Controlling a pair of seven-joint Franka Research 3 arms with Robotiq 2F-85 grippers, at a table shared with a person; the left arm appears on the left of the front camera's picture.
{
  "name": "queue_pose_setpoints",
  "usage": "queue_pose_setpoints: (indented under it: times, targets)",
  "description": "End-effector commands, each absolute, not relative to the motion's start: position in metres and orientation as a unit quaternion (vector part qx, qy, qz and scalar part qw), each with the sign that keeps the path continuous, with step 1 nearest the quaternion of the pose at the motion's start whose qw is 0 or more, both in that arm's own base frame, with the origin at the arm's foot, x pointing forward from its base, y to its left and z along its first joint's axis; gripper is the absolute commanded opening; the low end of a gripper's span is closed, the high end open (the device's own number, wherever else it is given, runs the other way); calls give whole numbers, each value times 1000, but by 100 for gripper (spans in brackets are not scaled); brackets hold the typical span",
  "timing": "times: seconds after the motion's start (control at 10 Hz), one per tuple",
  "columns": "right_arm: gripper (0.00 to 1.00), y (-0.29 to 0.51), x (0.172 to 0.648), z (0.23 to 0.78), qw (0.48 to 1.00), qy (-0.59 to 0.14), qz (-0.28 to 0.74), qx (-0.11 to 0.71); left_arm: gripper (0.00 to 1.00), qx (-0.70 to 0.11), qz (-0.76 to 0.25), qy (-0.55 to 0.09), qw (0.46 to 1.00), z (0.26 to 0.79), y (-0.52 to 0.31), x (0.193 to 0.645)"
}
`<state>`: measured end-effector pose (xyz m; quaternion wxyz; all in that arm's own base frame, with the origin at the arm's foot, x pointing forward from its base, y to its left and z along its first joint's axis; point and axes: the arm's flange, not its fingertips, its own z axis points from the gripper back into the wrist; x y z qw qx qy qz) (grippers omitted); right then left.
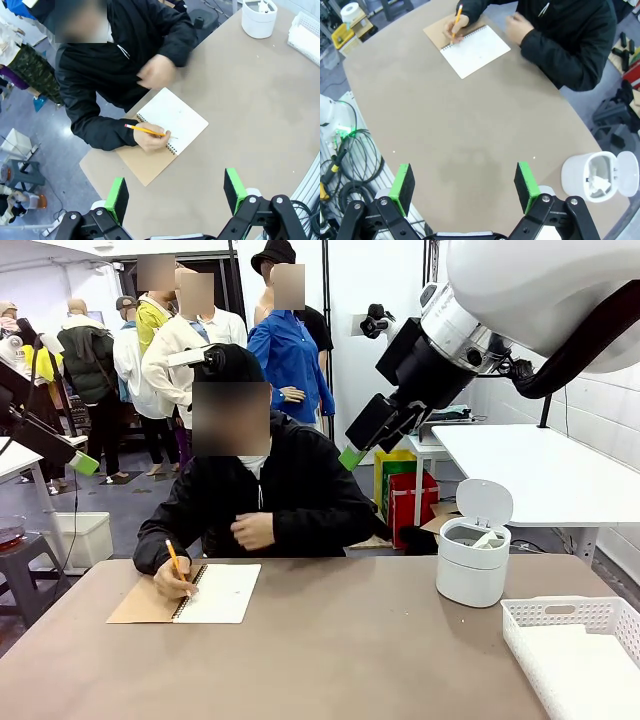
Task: Sort the paper based on its condition.
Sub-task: If a person hands you a paper, place it in the Organizing basket , and if it's crumpled, put it in the Trash can.
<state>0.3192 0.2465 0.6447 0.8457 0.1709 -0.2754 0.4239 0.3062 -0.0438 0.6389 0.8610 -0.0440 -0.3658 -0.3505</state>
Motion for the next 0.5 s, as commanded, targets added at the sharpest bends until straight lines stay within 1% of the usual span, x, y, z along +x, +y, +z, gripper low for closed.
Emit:
queue_pose_setpoints:
  times: [0.0,0.4]
  targets:
    - [100,246,319,645,846,-276,422,171,100,-44,-350,-364,862,638,-44,306]
    - [100,246,319,645,846,-276,422,171,100,-44,-350,-364,862,638,-44,306]
